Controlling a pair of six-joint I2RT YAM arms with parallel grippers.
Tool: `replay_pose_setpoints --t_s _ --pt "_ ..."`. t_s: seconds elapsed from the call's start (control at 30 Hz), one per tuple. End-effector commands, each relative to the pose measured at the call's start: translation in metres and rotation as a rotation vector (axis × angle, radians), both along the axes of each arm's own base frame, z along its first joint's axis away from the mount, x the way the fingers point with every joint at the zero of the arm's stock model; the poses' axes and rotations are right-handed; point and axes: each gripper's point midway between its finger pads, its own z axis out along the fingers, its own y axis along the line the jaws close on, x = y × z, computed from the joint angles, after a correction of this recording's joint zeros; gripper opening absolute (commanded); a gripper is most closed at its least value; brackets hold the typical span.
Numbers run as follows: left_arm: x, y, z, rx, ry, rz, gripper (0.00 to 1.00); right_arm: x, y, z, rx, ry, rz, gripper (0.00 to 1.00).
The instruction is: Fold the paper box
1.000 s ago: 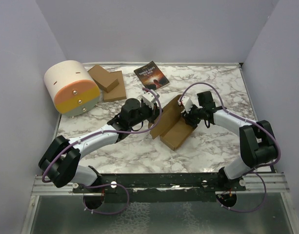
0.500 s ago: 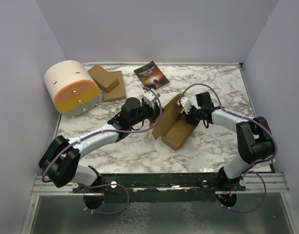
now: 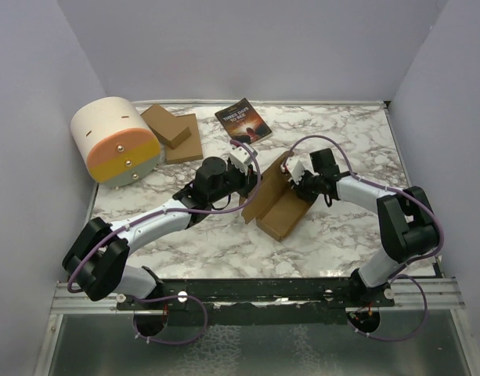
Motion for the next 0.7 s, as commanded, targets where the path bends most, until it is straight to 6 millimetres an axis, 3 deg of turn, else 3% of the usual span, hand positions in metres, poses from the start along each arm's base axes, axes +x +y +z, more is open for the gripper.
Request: replay_pose_setpoints --t_s 0.0,0.67 --pt "0.006 -0.001 0.020 -0.033 -0.060 0.014 0.00 -0.011 0.007 0.003 0.039 0.044 0.027 0.24" --pt "0.009 -0.001 0.022 -0.024 -0.062 0.020 0.00 -0.005 0.008 0.037 0.129 -0.015 0.021 0.42"
